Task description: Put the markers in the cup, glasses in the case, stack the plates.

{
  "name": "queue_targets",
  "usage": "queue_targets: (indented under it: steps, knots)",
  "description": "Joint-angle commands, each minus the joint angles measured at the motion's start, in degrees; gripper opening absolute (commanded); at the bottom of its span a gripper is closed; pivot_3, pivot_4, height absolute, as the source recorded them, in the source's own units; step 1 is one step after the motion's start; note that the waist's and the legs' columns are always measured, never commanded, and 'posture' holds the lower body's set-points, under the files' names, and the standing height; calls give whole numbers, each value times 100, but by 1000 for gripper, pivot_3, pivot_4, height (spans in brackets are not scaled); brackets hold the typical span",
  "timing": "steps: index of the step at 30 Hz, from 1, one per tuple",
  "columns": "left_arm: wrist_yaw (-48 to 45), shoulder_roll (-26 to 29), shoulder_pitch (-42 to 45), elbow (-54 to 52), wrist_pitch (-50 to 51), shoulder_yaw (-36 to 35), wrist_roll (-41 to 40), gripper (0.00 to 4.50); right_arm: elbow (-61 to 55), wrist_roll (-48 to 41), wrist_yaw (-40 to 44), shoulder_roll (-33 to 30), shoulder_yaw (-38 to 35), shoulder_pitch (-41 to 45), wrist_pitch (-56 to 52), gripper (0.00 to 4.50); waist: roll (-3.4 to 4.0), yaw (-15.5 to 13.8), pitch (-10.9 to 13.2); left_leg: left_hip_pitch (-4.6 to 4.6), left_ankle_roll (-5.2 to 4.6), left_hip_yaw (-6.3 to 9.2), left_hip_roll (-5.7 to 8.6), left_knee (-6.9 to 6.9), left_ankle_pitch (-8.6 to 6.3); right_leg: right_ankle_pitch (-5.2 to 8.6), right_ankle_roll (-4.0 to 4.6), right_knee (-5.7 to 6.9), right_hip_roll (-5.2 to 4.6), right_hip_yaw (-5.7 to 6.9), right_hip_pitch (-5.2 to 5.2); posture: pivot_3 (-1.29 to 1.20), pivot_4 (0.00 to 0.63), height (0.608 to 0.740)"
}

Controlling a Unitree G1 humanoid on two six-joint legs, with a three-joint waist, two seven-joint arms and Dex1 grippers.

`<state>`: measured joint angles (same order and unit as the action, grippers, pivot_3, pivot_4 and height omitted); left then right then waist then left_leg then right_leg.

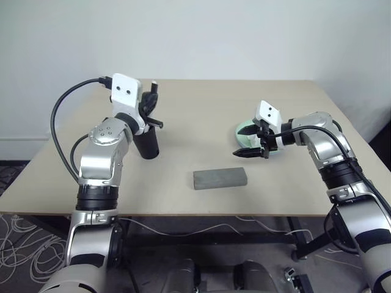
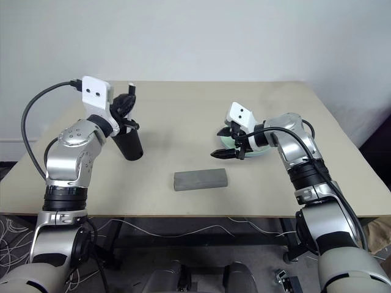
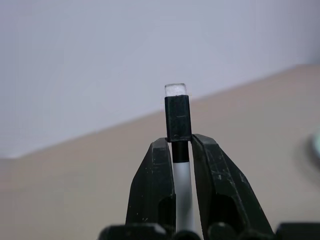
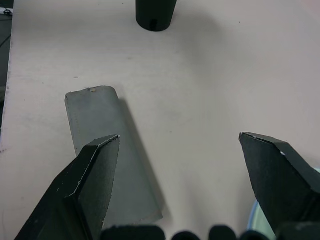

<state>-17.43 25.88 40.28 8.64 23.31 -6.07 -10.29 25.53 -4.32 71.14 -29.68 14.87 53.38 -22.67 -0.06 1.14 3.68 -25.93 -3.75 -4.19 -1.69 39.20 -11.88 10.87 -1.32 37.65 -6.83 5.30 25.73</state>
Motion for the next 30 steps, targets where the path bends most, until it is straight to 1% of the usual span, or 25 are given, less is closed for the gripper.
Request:
queue_targets:
  steps: [1,7,14,20,24,30]
  knots:
    - [202,-18,204,83,-502,-233,109,113,-195,-40,6,-21,-75,111,4,4139,0,0,0,0,0,0,0,1,0,0,0,0,0,0,0,0,0,700]
    - [502,28,186,557,-1246,-331,361,113,-190,-37,-2,-31,-82,103,3,4139,0,0,0,0,0,0,-1,2,0,-1,0,1,1,3,-1,0,0,700]
    - [681,33,140,1072,-1800,-395,453,113,-161,-36,-4,-25,-85,124,11,4139,-1,-1,-1,1,0,1,0,5,0,-1,0,1,0,7,-4,0,0,700]
    - [696,14,181,1393,-1889,-384,444,113,-133,-34,-6,-19,-88,143,24,4139,-1,0,-1,1,0,1,-1,5,0,-1,0,2,0,9,-4,0,0,700]
    - [545,-35,142,1464,-1699,-389,299,113,-154,-37,-7,-18,-85,128,13,4139,-1,-1,-1,1,0,1,-1,6,0,-1,0,1,-1,10,-5,0,0,700]
    - [513,-88,117,1605,-1597,-365,320,113,-141,-38,-6,-12,-86,149,15,4139,-1,-1,-1,0,0,4,-2,6,0,-1,0,2,0,11,-5,0,0,700]
